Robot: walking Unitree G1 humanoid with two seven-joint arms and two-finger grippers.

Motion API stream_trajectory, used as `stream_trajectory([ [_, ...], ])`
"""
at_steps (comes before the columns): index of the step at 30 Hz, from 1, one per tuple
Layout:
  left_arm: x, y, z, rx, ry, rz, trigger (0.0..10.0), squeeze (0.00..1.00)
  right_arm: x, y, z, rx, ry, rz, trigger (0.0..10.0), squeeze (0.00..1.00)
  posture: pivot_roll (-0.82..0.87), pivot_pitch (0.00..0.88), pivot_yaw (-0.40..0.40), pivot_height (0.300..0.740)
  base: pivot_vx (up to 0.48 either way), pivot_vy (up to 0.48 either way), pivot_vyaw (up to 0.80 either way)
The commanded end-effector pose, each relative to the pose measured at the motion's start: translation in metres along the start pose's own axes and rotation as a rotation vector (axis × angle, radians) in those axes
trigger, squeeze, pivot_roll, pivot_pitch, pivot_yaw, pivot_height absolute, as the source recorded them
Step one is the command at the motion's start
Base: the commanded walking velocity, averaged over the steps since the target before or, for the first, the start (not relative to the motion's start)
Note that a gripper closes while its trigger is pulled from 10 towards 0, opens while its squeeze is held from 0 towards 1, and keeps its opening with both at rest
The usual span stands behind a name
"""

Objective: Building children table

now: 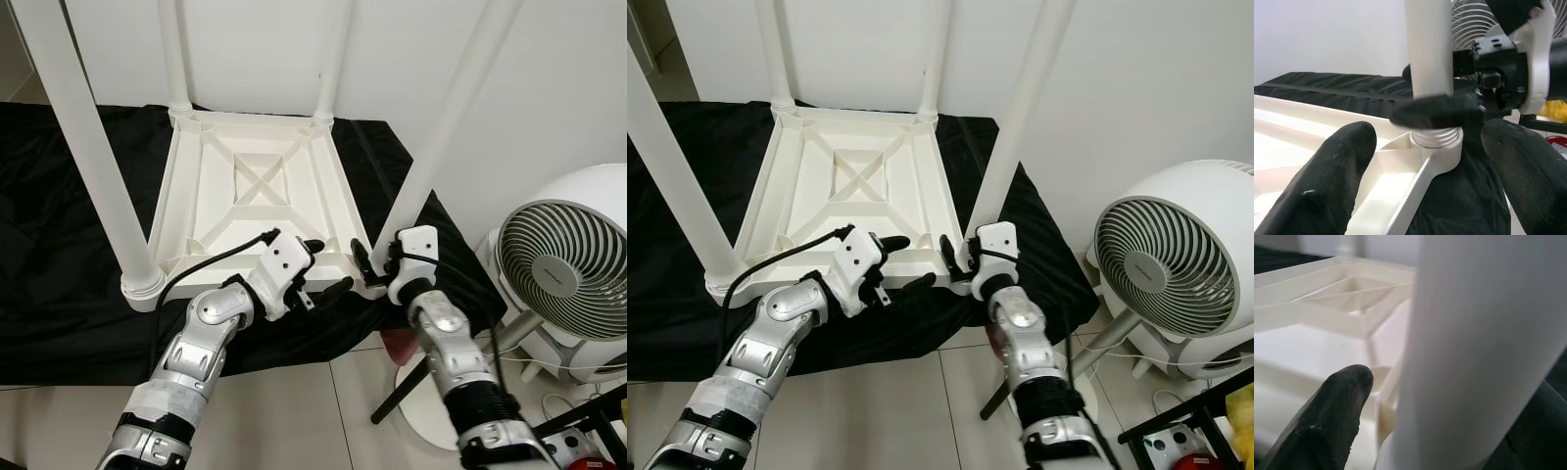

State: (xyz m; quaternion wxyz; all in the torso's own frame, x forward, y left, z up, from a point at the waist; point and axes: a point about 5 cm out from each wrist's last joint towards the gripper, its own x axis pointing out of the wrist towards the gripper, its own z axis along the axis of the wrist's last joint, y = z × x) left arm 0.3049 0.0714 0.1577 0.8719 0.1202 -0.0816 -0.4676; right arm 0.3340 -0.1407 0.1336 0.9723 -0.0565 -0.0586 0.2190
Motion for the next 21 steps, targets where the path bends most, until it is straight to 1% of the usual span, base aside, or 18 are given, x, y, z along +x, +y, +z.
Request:
stream_trajectory([
  [1,0.0,0.0,-0.001,-0.007,0.005,0.087,10.0,0.0,0.0,0.0,-0.003,-0.016,0.012,0.091,10.0,0.0,-0.07,0.0,-0.115,0.74,0.0,0.0,0.0],
  [4,0.001,-0.004,-0.002,-0.016,0.003,0.074,10.0,0.0,-0.002,-0.005,-0.01,-0.047,0.061,0.183,10.0,0.0,-0.07,0.0,-0.118,0.74,0.0,0.0,0.0],
  [9,0.001,-0.004,-0.002,-0.016,0.003,0.078,10.0,0.0,-0.001,-0.005,-0.011,-0.05,0.071,0.207,10.0,0.0,-0.07,0.0,-0.119,0.74,0.0,0.0,0.0],
  [10,0.001,-0.003,-0.001,-0.015,0.002,0.081,10.0,0.0,0.0,-0.005,-0.012,-0.05,0.081,0.216,5.0,0.0,-0.07,0.0,-0.119,0.74,0.0,0.0,0.0],
  [11,0.001,-0.003,-0.001,-0.015,0.002,0.081,10.0,0.0,0.0,-0.005,-0.012,-0.05,0.081,0.216,5.0,0.0,-0.07,0.0,-0.119,0.74,0.0,0.0,0.0],
  [12,0.001,-0.002,0.0,-0.014,0.0,0.085,10.0,0.0,0.0,-0.005,-0.015,-0.044,0.091,0.225,0.0,0.0,-0.06,0.0,-0.119,0.74,0.0,0.0,0.0],
  [17,0.003,0.002,0.003,-0.007,-0.006,0.09,10.0,0.0,0.0,-0.007,-0.021,-0.008,0.105,0.234,0.0,0.0,-0.06,0.0,-0.113,0.74,0.0,0.0,0.0],
  [20,0.003,0.002,0.004,-0.007,-0.009,0.089,10.0,0.0,-0.001,-0.006,-0.023,0.006,0.104,0.225,0.0,0.0,-0.06,0.0,-0.112,0.74,0.0,0.0,0.0],
  [21,0.004,0.002,0.004,-0.007,-0.009,0.087,10.0,0.0,-0.001,-0.006,-0.023,0.012,0.097,0.205,0.0,0.0,-0.07,0.0,-0.109,0.74,0.0,0.0,0.0],
])
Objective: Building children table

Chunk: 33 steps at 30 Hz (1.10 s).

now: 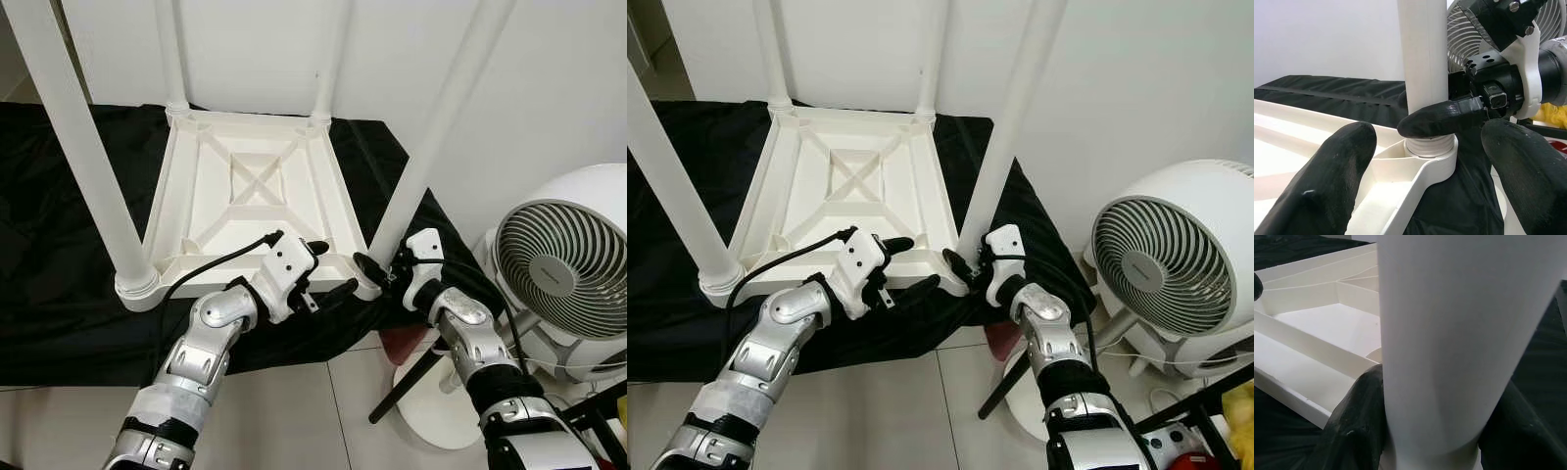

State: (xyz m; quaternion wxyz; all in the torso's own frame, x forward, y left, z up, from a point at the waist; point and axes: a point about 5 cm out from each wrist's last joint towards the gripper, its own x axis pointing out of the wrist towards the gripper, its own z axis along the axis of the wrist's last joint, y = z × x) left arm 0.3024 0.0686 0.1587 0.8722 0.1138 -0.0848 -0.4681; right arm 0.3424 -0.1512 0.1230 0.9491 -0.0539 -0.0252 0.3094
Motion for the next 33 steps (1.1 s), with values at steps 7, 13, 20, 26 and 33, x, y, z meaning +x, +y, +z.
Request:
stream_trajectory([
  [7,0.004,0.003,0.001,-0.002,0.003,0.074,10.0,0.0,0.002,0.005,-0.01,0.083,0.013,-0.175,10.0,0.0,-0.08,0.0,-0.101,0.74,0.0,0.0,0.0],
  [13,0.003,0.003,-0.001,-0.006,0.012,0.071,10.0,0.0,0.01,0.025,-0.004,0.17,-0.037,-0.291,10.0,0.0,-0.08,0.0,-0.103,0.74,0.0,0.0,0.0],
  [20,0.001,0.005,-0.002,-0.011,0.016,0.084,10.0,0.0,0.007,0.037,-0.012,0.308,0.01,-0.616,10.0,0.0,-0.08,0.0,-0.106,0.74,0.0,0.0,0.0],
  [26,0.001,0.005,-0.002,-0.011,0.016,0.079,10.0,0.0,0.007,0.046,-0.004,0.272,-0.011,-0.607,10.0,0.0,-0.08,0.0,-0.107,0.74,0.0,0.0,0.0],
  [33,0.002,0.005,-0.002,-0.009,0.018,0.074,10.0,0.0,0.001,0.049,-0.006,0.293,-0.015,-0.575,10.0,1.0,-0.08,0.0,-0.11,0.74,0.0,0.0,0.0],
])
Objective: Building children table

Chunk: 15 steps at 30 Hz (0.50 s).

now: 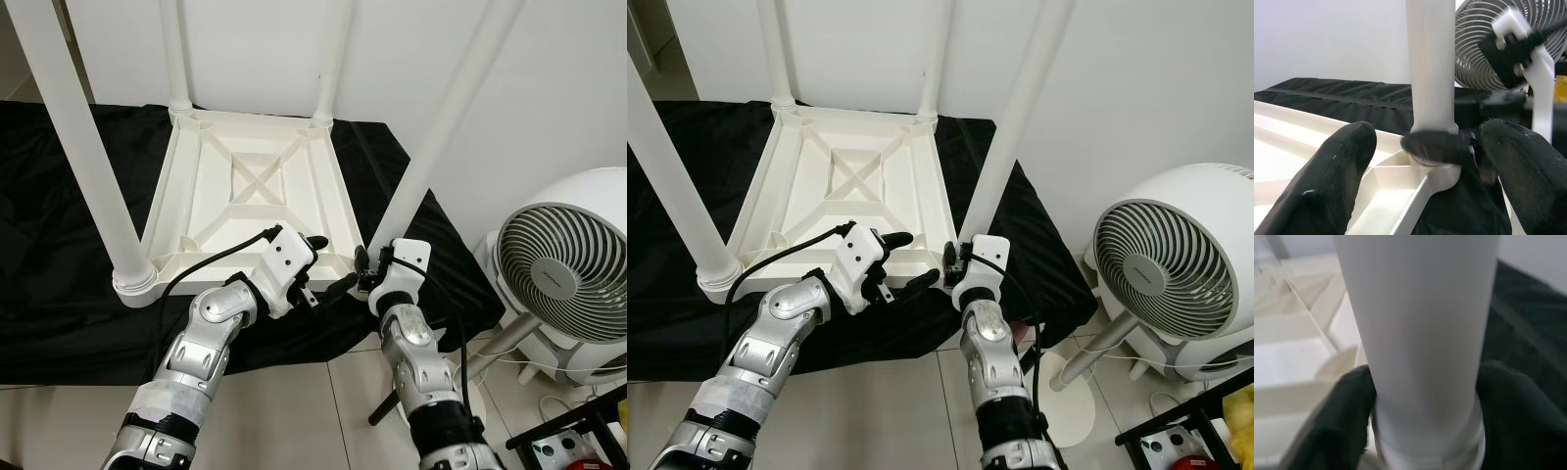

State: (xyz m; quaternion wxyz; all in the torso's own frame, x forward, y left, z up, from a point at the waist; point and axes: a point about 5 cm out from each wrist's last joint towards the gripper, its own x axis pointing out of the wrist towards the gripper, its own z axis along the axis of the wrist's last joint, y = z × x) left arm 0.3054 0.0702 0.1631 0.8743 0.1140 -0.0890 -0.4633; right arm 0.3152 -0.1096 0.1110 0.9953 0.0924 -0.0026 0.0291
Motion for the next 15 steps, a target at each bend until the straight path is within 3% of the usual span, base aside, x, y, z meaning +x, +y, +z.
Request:
stream_trajectory([
  [1,0.001,0.0,-0.005,-0.014,0.023,0.062,10.0,0.0,-0.001,-0.003,0.002,0.005,0.0,-0.002,10.0,1.0,-0.08,0.0,-0.11,0.74,0.0,0.0,0.0],
  [7,0.0,-0.003,-0.004,-0.013,0.023,0.044,10.0,0.0,-0.003,-0.016,0.007,-0.045,-0.024,0.061,10.0,1.0,-0.08,0.0,-0.112,0.74,0.0,0.0,0.0],
  [8,-0.001,-0.004,-0.004,-0.014,0.022,0.03,10.0,0.0,-0.003,-0.021,0.009,-0.077,-0.024,0.122,10.0,0.72,-0.08,0.0,-0.113,0.74,0.0,0.0,0.0],
  [10,-0.001,-0.006,-0.004,-0.015,0.022,0.02,10.0,0.0,-0.003,-0.024,0.01,-0.1,-0.021,0.164,10.0,0.72,-0.08,0.0,-0.113,0.74,0.0,0.0,0.0],
  [11,-0.001,-0.007,-0.003,-0.013,0.022,0.009,10.0,0.0,-0.002,-0.028,0.011,-0.123,-0.017,0.213,10.0,0.0,-0.08,0.0,-0.112,0.74,0.0,0.0,0.0],
  [15,-0.003,-0.015,-0.004,-0.022,0.029,-0.047,10.0,0.0,0.006,-0.04,0.018,-0.221,-0.002,0.377,10.0,0.0,-0.08,0.0,-0.109,0.74,0.0,0.0,0.0],
])
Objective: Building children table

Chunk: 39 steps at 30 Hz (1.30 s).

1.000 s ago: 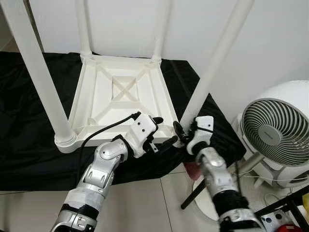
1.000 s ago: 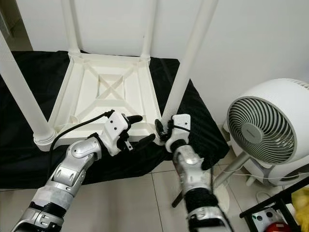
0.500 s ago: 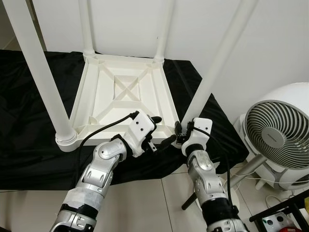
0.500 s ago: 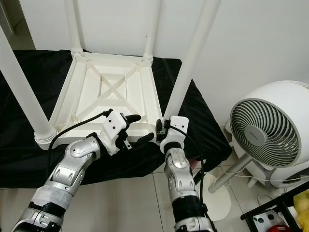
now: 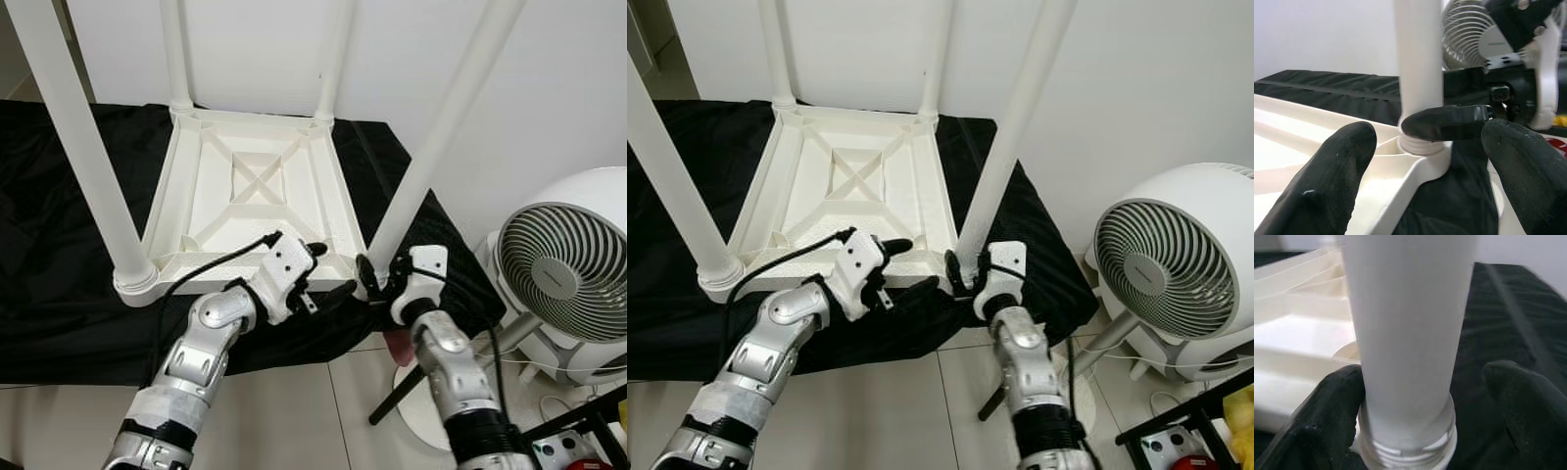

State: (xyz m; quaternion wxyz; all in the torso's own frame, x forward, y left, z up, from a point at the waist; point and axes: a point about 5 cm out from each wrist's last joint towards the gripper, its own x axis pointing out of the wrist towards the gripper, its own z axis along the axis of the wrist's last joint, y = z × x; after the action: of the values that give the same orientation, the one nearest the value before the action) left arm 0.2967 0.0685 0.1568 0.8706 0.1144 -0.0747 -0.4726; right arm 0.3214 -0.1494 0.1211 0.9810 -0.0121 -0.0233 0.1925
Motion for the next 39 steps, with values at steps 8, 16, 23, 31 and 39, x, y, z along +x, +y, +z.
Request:
stream_trajectory([
  [8,-0.001,-0.016,-0.004,-0.005,0.034,-0.127,10.0,0.0,0.02,-0.011,0.003,-0.046,0.023,0.17,10.0,0.0,-0.1,0.0,-0.096,0.74,0.0,0.0,0.0],
  [16,0.0,-0.015,-0.003,0.001,0.039,-0.107,10.0,0.0,0.024,-0.009,-0.008,-0.014,0.088,0.262,0.0,0.0,-0.09,0.0,-0.102,0.74,0.0,0.0,0.0],
  [23,0.0,-0.014,-0.003,0.0,0.043,-0.092,10.0,0.0,0.02,-0.007,-0.018,-0.005,0.113,0.303,0.0,0.0,-0.09,0.0,-0.106,0.74,0.0,0.0,0.0],
  [31,0.0,-0.014,-0.003,-0.004,0.042,-0.084,10.0,0.0,0.022,-0.006,-0.018,0.04,0.087,0.23,10.0,0.0,-0.1,0.0,-0.112,0.74,0.0,0.0,0.0],
  [39,0.003,-0.017,-0.006,-0.023,0.039,-0.085,10.0,0.0,0.02,-0.002,-0.016,0.051,0.042,-0.035,10.0,0.0,-0.14,0.0,-0.094,0.74,0.0,0.0,0.0],
])
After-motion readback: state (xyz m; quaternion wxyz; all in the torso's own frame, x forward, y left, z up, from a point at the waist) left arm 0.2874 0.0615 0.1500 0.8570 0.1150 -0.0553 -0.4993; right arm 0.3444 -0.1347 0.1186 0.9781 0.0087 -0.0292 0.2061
